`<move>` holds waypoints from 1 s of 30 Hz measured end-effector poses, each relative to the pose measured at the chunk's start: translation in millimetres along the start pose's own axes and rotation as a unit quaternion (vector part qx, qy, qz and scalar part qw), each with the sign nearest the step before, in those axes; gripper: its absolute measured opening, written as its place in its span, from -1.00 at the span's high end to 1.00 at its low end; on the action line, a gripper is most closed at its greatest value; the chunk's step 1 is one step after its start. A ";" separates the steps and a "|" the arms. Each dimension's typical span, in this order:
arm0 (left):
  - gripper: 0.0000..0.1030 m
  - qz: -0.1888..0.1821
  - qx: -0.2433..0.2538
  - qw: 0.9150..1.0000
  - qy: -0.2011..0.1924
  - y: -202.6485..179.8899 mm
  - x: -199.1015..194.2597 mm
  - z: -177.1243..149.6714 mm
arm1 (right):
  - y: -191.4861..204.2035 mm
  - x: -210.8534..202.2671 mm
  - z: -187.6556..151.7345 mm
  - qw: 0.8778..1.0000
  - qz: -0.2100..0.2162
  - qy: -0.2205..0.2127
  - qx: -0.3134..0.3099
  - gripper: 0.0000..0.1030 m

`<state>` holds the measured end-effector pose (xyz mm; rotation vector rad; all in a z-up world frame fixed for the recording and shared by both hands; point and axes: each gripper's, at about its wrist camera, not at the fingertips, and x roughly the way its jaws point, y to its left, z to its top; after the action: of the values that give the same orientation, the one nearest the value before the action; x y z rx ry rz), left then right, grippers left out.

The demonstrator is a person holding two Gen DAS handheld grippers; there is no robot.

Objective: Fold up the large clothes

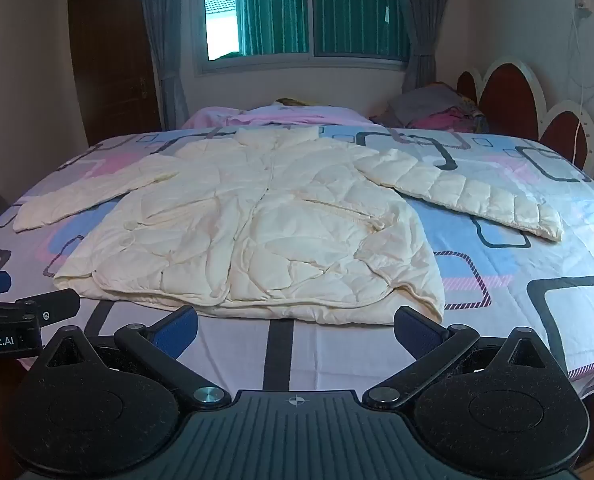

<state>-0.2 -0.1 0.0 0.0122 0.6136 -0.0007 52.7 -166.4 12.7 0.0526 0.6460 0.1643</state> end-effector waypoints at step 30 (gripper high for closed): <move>-1.00 0.004 0.002 1.000 -0.005 -2.0 -3.4 4.2 | 1.7 -4.5 7.5 1.000 0.003 -0.001 -0.003 -1.00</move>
<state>-0.6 -2.2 5.4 0.0188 0.6044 0.0064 53.5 -165.5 21.5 0.0481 0.6432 0.1717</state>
